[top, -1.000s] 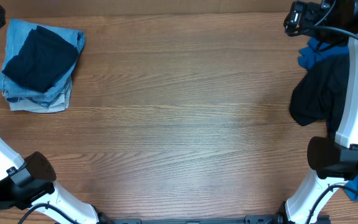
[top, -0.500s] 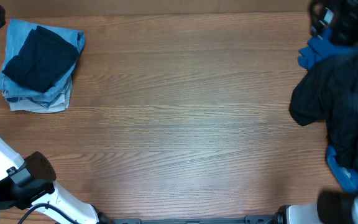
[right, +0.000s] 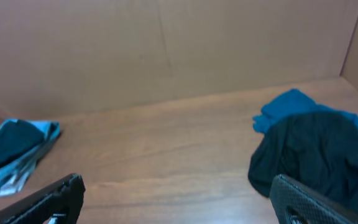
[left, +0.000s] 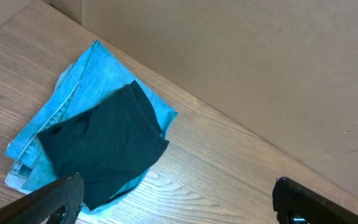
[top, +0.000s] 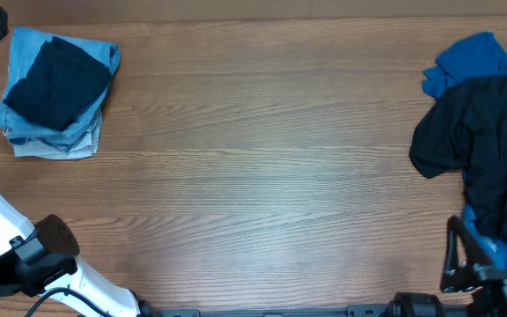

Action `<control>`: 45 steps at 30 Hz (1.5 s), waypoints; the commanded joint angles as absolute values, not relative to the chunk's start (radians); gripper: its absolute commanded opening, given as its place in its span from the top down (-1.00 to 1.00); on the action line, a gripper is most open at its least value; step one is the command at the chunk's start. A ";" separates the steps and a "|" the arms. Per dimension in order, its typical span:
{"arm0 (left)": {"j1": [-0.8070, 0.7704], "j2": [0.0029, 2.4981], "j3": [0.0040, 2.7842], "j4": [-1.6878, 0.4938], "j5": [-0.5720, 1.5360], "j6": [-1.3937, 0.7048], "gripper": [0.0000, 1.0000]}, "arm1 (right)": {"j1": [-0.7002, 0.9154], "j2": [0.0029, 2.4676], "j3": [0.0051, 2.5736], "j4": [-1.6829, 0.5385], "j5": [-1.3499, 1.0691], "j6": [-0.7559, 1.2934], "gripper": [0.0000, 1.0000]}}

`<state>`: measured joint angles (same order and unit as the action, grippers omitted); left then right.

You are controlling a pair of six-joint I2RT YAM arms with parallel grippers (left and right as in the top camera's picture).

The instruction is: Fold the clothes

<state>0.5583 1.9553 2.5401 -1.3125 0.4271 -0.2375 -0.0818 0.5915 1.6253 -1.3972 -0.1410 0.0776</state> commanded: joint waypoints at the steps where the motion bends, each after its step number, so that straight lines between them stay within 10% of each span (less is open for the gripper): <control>1: 0.560 1.963 2.540 -1.312 0.437 -0.251 -1.00 | -0.060 0.511 1.457 -1.310 -0.146 0.083 -1.00; 26: 0.560 1.963 2.540 -1.312 0.437 -0.251 -1.00 | 0.014 0.070 0.117 0.084 -0.241 0.083 -1.00; 45: 0.560 1.963 2.540 -1.312 0.437 -0.251 -1.00 | 0.028 0.003 0.007 0.000 -0.131 0.080 -1.00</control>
<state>0.5583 1.9553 2.5401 -1.3125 0.4274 -0.2375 0.0154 0.0147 0.0181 0.0296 -0.1516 0.0784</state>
